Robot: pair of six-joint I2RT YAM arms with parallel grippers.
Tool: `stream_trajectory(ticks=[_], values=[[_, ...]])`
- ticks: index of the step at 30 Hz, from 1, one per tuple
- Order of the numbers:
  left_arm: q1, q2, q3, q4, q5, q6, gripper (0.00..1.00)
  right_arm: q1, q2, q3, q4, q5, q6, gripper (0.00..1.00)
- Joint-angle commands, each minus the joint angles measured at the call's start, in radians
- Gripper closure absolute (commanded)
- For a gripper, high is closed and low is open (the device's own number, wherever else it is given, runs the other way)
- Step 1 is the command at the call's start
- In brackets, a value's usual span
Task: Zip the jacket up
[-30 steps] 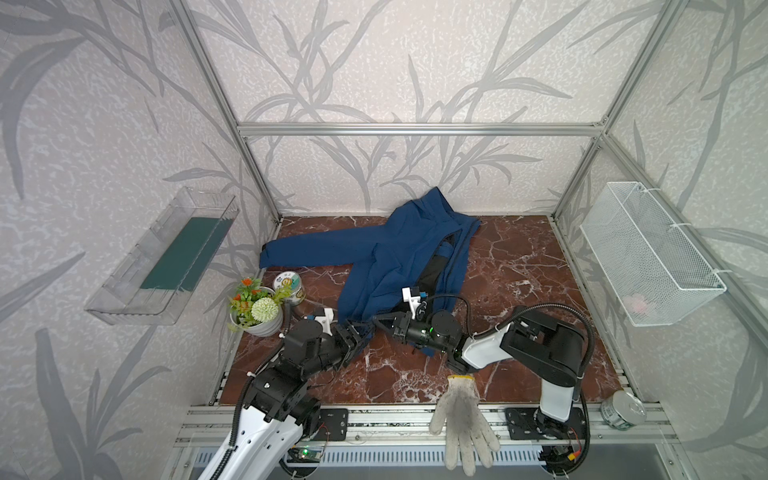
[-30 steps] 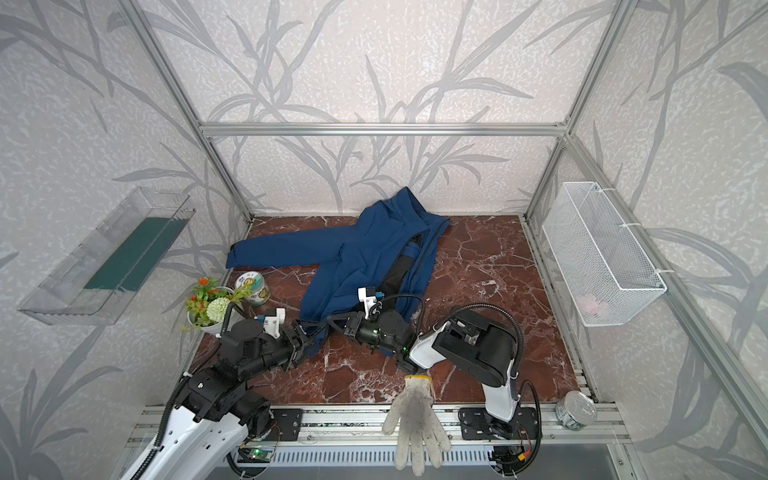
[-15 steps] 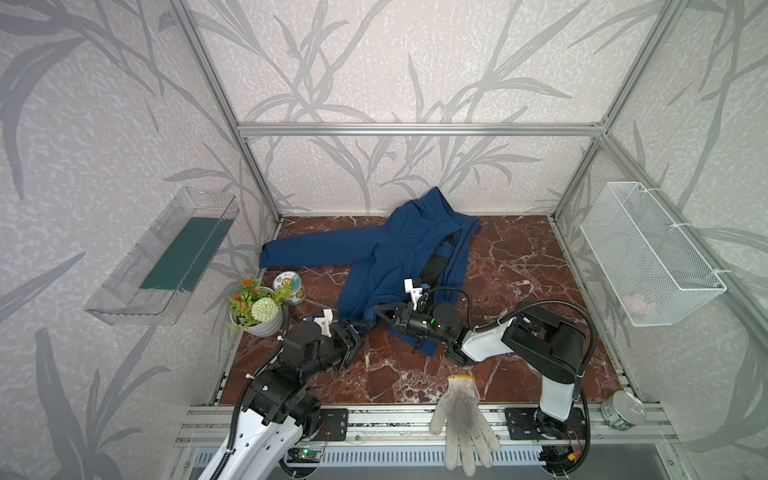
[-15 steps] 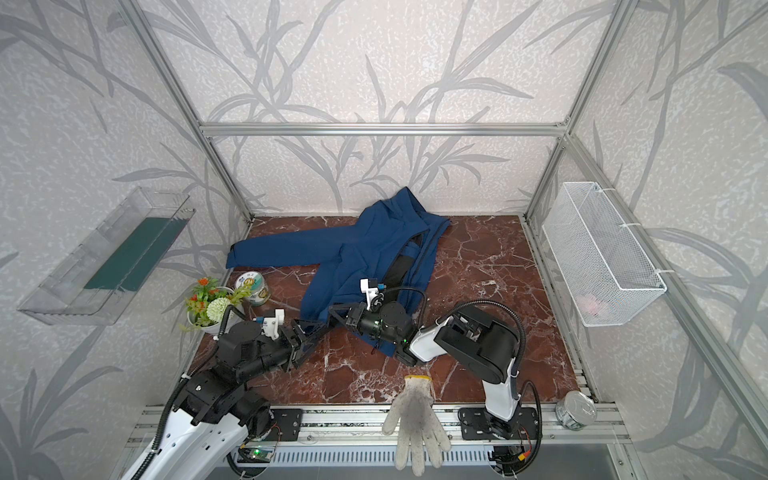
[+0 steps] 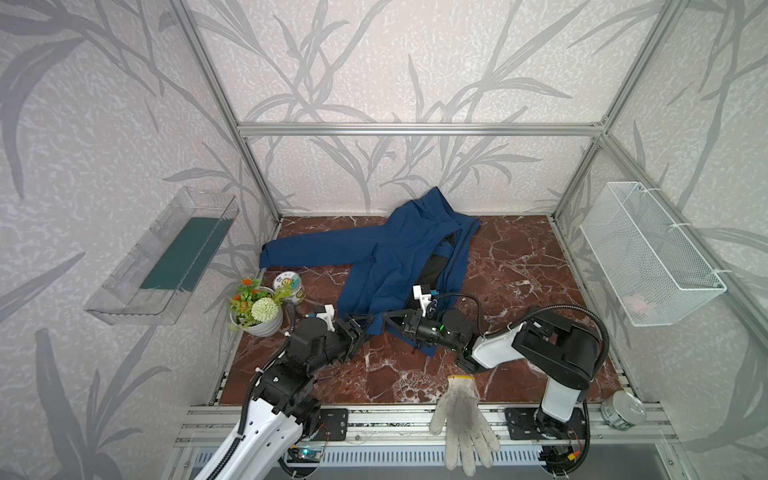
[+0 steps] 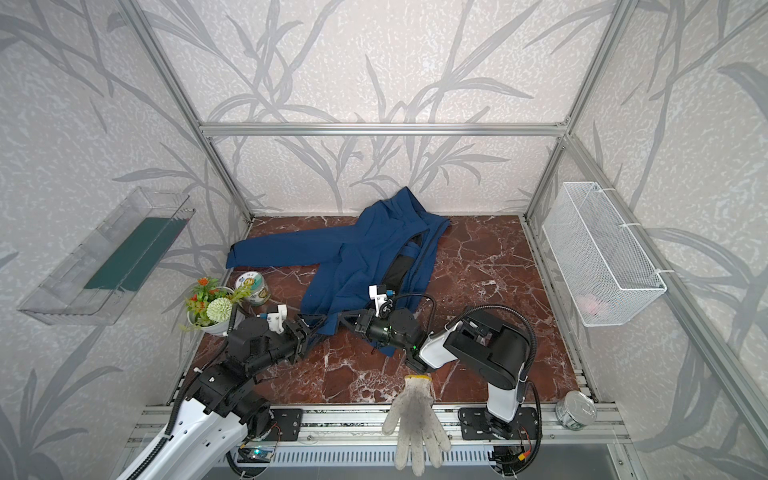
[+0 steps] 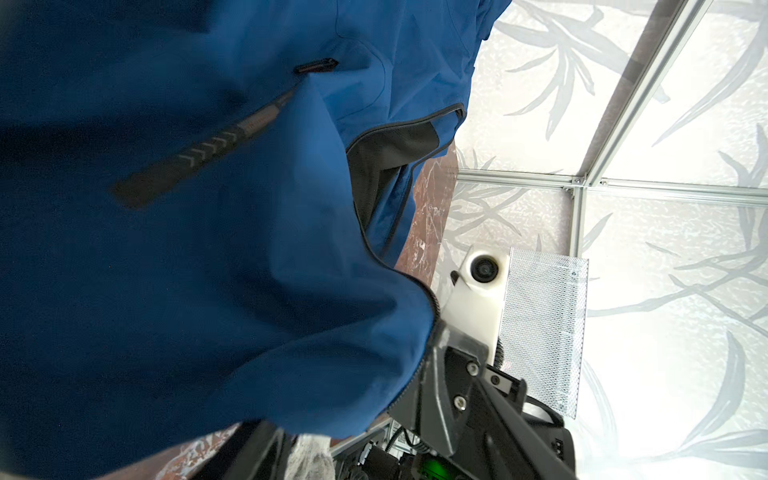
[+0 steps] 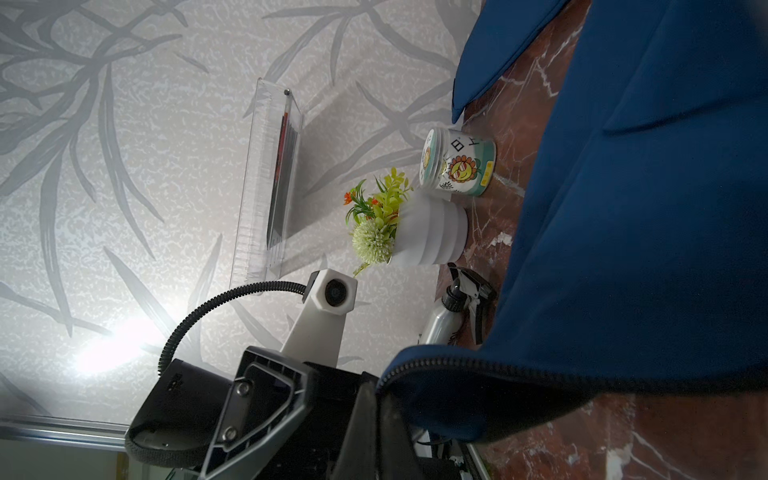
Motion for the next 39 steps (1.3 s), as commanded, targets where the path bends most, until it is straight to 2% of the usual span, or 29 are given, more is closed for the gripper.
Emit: stream_trajectory(ticks=[1, 6, 9, 10, 39], values=[[-0.001, -0.045, -0.03, -0.001, -0.05, -0.034, 0.39, 0.001, -0.033, -0.017, 0.042, 0.023, -0.013, 1.0], [-0.003, -0.065, -0.027, -0.023, -0.076, -0.027, 0.66, 0.008, -0.032, -0.025, 0.051, 0.032, -0.009, 1.0], [-0.002, -0.051, -0.017, -0.023, -0.077, -0.018, 0.94, 0.01, -0.029, -0.024, 0.054, 0.029, -0.006, 1.0], [-0.002, -0.041, -0.013, -0.023, -0.075, -0.013, 0.99, 0.01, -0.024, -0.019, 0.055, 0.026, -0.006, 1.0], [-0.003, 0.007, 0.105, -0.072, -0.039, 0.041, 1.0, 0.029, 0.09, 0.144, -0.003, -0.047, 0.028, 1.0]])
